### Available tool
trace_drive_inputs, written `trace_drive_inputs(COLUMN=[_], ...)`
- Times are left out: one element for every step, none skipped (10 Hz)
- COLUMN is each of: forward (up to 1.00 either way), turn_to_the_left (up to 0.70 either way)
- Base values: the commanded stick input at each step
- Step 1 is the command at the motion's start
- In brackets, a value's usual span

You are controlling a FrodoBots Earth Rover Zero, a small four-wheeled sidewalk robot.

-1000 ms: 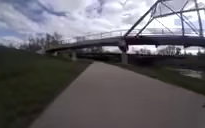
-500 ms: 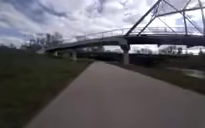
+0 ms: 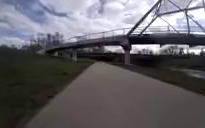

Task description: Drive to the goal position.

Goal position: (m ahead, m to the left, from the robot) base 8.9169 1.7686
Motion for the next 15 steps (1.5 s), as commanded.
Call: trace_drive_inputs(forward=[1.00,1.00,1.00,1.00,1.00,1.00,1.00,1.00,1.00,1.00,1.00,1.00,1.00,1.00,1.00], turn_to_the_left=[0.00,0.00,0.00,0.00,0.00,0.00,0.00,0.00,0.00,0.00,0.00,0.00,0.00,0.00,0.00])
